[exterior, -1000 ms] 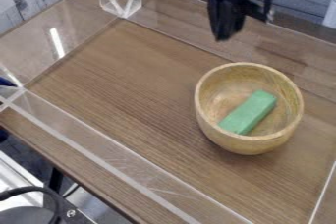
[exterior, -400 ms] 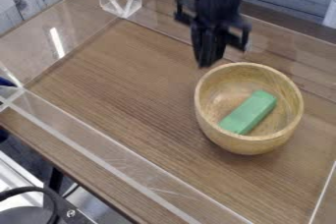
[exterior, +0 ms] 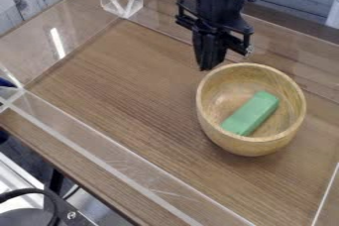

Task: Remove the green block from inside the brown bowl and put it on the table

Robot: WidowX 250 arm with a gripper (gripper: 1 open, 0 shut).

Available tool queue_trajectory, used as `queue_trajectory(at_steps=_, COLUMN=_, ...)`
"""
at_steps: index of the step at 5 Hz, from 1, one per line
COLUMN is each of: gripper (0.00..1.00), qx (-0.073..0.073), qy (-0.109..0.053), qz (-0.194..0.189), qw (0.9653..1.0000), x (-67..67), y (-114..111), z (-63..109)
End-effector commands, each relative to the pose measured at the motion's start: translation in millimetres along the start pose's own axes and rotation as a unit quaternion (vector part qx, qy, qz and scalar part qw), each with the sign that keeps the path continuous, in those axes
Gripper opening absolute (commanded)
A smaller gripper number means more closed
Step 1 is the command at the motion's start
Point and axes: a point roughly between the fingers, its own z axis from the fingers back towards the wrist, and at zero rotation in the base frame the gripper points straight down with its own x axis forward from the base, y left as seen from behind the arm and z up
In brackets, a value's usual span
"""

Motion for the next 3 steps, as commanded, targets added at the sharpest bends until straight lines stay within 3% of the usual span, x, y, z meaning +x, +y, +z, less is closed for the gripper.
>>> queue_trajectory(at_steps=1, gripper=0.0, qx=0.009, qy=-0.023, qz=0.005, qw=0.9997, x=8.7, y=8.8, z=8.8)
queue_trajectory(at_steps=3, gripper=0.0, qx=0.008, qy=-0.012, qz=0.006, qw=0.9999, x=8.5, y=12.1, z=-2.9)
